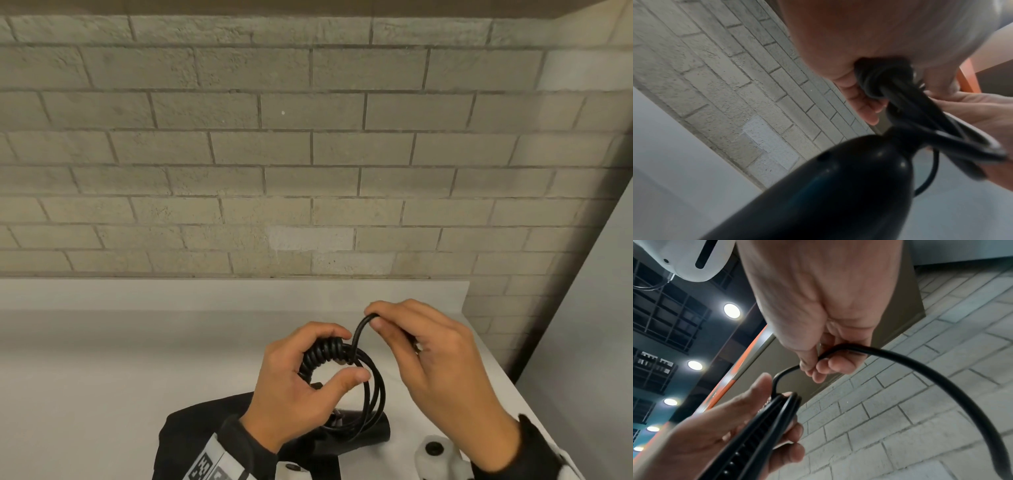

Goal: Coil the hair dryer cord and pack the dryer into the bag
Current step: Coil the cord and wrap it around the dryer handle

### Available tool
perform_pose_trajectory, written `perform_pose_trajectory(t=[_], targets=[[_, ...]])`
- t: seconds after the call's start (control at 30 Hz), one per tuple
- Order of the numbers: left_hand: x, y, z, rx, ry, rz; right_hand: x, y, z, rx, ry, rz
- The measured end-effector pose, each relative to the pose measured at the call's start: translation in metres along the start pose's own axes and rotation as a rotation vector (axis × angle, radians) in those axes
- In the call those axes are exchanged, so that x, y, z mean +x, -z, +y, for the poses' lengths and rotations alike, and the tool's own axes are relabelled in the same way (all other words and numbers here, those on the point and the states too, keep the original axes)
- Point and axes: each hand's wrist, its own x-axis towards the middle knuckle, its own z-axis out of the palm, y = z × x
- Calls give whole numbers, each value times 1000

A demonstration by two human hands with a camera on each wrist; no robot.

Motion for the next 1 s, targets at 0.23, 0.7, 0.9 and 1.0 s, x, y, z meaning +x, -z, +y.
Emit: perform_pose_trajectory(t=[0.23, 0.7, 0.9, 1.0], targets=[[-1, 4, 3, 12, -25, -11, 5, -21, 1, 150, -148, -39], [-5, 10, 3, 75, -79, 133, -9, -40, 1, 667, -534, -166], [-4, 14, 0, 107, -70, 160, -29, -39, -1, 829, -524, -313], [-3, 14, 1, 129, -72, 151, -33, -41, -3, 791, -574, -359]])
